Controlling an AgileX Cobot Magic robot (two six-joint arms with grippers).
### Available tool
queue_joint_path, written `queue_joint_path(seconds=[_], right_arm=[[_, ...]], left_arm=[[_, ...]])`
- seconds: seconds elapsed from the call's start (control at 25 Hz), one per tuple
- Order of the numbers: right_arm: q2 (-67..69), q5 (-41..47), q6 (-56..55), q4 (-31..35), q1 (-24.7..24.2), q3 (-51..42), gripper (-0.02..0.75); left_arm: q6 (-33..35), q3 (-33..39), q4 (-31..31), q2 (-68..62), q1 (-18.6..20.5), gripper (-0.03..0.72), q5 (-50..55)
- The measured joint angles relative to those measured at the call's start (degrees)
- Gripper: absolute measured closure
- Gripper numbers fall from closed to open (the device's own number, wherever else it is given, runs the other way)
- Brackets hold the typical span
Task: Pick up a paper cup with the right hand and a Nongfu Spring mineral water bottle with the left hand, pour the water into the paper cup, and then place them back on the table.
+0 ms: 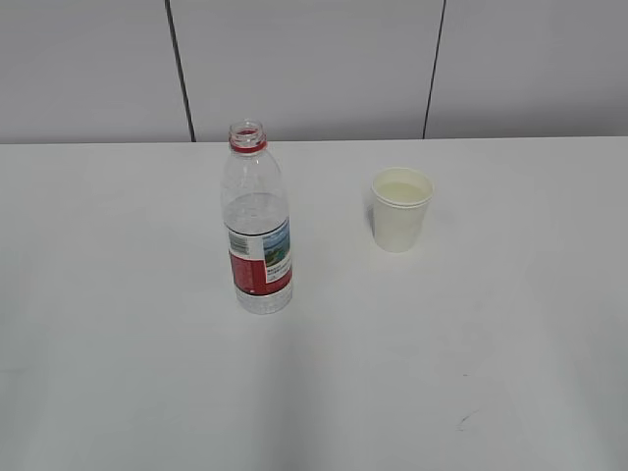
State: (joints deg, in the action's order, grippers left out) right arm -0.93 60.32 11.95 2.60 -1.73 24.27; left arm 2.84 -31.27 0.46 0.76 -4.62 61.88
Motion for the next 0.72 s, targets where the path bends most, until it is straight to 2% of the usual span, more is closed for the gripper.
queue_joint_path(seconds=[0.72], right_arm=[[0.0,0.1,0.0,0.0,0.0,0.0,0.155]], left_arm=[[0.0,0.0,0.0,0.0,0.0,0.169,0.0]])
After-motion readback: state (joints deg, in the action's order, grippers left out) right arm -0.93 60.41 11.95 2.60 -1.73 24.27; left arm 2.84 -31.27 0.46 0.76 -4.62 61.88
